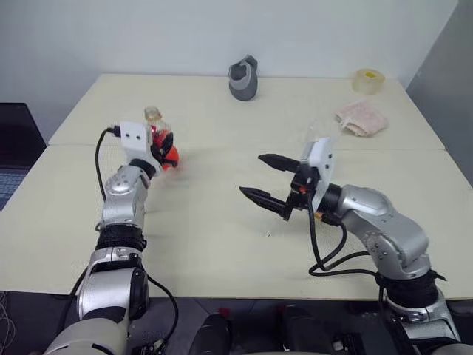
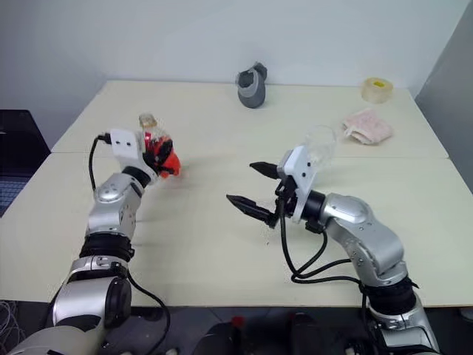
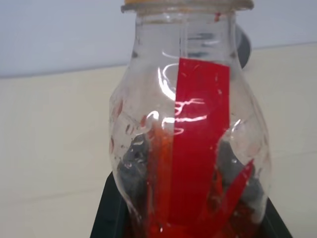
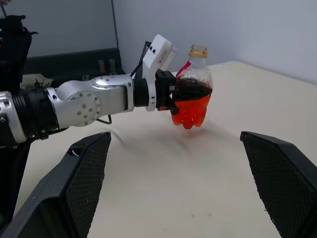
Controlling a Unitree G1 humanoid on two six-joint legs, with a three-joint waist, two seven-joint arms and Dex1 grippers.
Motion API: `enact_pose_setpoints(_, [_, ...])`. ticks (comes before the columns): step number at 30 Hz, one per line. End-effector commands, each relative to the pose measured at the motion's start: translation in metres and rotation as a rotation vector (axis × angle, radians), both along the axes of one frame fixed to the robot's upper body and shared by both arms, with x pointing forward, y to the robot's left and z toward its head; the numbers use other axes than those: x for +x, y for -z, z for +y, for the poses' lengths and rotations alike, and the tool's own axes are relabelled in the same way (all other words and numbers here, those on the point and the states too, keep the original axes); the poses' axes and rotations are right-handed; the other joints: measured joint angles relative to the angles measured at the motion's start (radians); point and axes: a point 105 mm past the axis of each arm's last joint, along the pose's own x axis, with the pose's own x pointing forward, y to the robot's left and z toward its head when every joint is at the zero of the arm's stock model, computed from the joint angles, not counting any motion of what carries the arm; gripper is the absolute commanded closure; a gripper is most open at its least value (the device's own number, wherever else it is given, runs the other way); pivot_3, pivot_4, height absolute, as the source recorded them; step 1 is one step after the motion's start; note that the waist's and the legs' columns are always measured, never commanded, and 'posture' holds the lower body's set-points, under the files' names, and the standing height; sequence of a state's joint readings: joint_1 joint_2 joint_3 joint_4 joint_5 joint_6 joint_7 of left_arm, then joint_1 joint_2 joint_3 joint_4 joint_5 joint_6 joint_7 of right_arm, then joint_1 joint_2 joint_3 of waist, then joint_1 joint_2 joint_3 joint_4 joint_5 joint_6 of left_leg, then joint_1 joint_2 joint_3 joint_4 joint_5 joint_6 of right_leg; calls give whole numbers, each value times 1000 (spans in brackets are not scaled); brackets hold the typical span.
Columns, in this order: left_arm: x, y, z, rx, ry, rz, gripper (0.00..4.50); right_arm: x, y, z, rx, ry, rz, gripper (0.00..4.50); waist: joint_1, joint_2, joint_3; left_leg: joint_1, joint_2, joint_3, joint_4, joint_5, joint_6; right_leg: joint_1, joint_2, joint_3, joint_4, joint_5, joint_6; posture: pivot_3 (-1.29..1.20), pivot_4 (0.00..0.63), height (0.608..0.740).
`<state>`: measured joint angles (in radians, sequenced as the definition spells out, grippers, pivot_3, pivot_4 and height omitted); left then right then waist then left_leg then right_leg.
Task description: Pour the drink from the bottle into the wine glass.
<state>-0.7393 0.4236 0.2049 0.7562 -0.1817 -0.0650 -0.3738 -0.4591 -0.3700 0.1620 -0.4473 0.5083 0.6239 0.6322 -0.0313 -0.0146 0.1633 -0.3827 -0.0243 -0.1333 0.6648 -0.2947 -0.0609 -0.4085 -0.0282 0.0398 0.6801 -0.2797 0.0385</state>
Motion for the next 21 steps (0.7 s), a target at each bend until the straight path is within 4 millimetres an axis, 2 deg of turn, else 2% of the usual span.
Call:
enact_pose_setpoints(1, [1,-9,-5,-11,1,-72,3458,-1,-12,2,15,-1,-72,28,5,-1,0,0,0,-1,0,0,0,0,0,0,0,0,0,0,150,740])
enact_pose_setpoints(4, [0,-1,-4,-24,-16,-68,3458,1,-12,1,11,12,-74,28,4,-1,0,0,0,0,0,0,0,0,0,0,0,0,0,0,150,740])
enact_pose_setpoints(15, [-8,9,-4,-23,-15,-70,63,1,-8,-6,-7,39,-71,0,-1,-1,-1,1,0,0,0,0,0,0,1,0,1,0,0,0,150,740])
enact_pose_setpoints(21, [-27,13,-4,-14,-9,-70,21,-5,2,-15,-24,60,-46,0,-1,-1,-1,1,1,0,-1,0,0,0,1,0,1,0,0,0,150,740])
